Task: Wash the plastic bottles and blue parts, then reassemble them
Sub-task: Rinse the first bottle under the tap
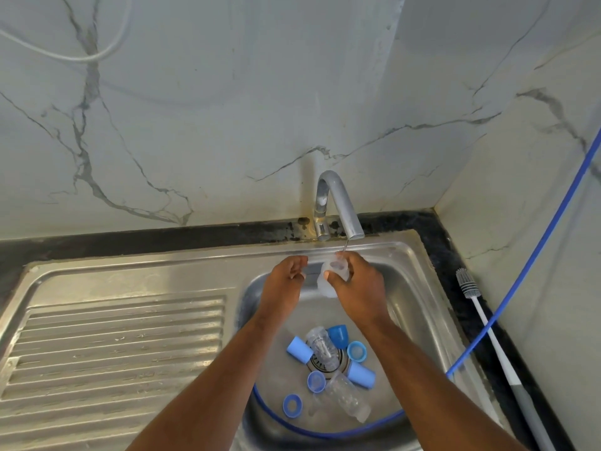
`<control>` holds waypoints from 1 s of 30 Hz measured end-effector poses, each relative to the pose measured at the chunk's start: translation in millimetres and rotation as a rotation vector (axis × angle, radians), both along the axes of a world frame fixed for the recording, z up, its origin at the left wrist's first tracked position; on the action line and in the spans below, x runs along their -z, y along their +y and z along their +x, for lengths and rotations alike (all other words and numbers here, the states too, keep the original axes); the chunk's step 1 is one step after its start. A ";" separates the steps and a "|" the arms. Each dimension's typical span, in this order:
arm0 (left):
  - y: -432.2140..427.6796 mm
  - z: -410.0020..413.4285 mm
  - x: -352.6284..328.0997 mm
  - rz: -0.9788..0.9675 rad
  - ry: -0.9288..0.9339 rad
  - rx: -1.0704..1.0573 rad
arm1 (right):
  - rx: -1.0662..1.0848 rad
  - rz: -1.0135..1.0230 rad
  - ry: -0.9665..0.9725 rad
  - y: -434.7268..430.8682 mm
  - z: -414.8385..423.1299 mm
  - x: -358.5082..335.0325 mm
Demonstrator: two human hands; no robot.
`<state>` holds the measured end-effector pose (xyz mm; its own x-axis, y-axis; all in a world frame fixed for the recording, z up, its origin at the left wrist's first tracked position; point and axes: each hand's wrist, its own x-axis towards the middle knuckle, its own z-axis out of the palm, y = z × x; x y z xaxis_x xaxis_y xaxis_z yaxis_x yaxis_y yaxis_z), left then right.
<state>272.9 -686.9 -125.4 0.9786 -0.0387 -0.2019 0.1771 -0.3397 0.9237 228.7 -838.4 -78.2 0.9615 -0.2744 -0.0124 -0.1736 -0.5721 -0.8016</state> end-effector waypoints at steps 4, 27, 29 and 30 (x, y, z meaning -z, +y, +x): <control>-0.5 -1.9 -1.8 -0.048 0.012 -0.004 | -0.079 -0.061 0.092 0.7 1.9 -2.3; -7.4 -4.4 16.7 -0.224 0.080 0.019 | 0.023 -0.048 -0.001 -6.9 5.1 7.8; -14.6 -7.6 7.1 -0.291 0.111 0.035 | 0.075 -0.088 -0.088 -8.9 6.5 3.7; -19.6 -9.2 2.4 -0.341 0.146 0.040 | 0.081 -0.089 -0.086 -9.8 7.3 2.6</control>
<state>263.6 -706.5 -127.8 0.9368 -0.1654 -0.3084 0.3085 -0.0258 0.9509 236.0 -848.2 -80.8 0.9326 -0.3476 0.0966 -0.1551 -0.6282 -0.7624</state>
